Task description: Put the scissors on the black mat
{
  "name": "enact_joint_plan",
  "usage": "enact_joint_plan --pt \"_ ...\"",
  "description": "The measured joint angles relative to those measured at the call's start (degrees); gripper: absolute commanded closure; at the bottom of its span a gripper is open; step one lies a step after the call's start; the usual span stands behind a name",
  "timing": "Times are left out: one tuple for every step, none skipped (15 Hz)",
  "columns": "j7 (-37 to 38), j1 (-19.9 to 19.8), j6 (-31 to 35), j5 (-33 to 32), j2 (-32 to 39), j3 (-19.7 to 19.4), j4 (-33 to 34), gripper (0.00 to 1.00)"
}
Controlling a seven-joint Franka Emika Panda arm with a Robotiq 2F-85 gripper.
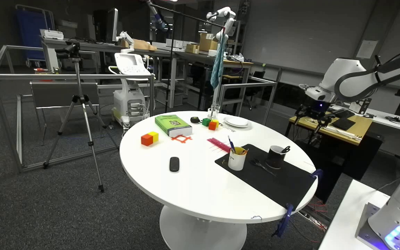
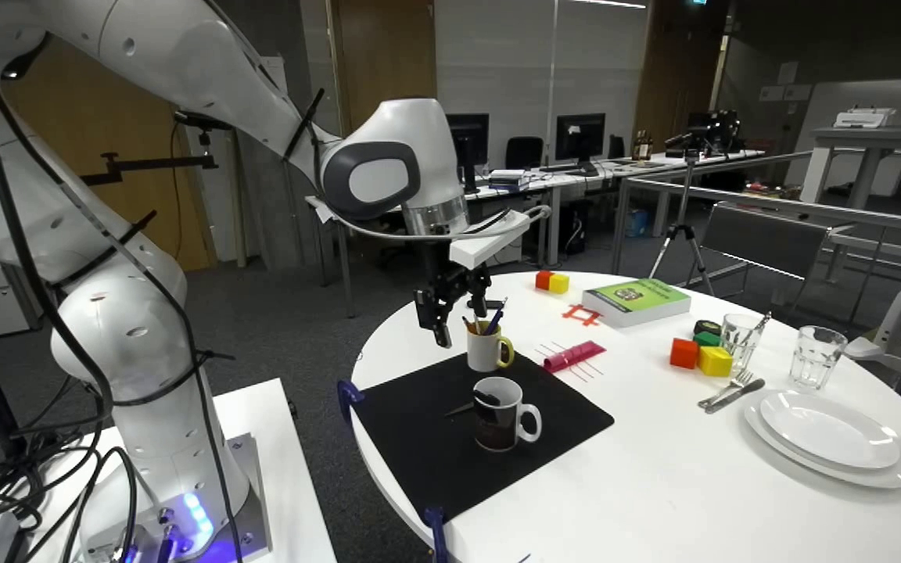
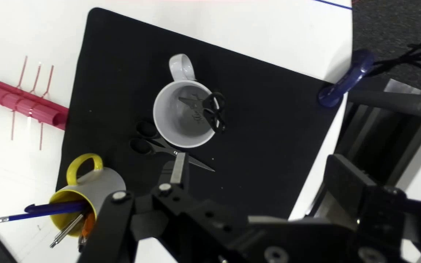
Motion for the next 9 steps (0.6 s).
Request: enact_joint_plan --pt "0.0 0.0 3.2 0.0 0.0 0.0 -1.2 0.00" --pt "0.0 0.0 6.0 0.0 0.0 0.0 -2.3 0.00" --pt "0.0 0.0 8.3 0.0 0.0 0.0 -3.3 0.00" --pt "0.0 0.0 10.2 0.0 0.0 0.0 -4.2 0.00" --pt "0.0 0.1 11.5 0.0 0.2 0.0 -4.5 0.00" --pt "0.0 0.1 12.3 0.0 0.4 0.0 -4.5 0.00" --pt "0.0 0.1 13.1 0.0 0.6 0.0 -4.5 0.00" --pt "0.0 0.1 13.8 0.0 1.0 0.0 -4.5 0.00" --pt "0.0 0.1 14.6 0.0 1.4 0.0 -4.5 0.00"
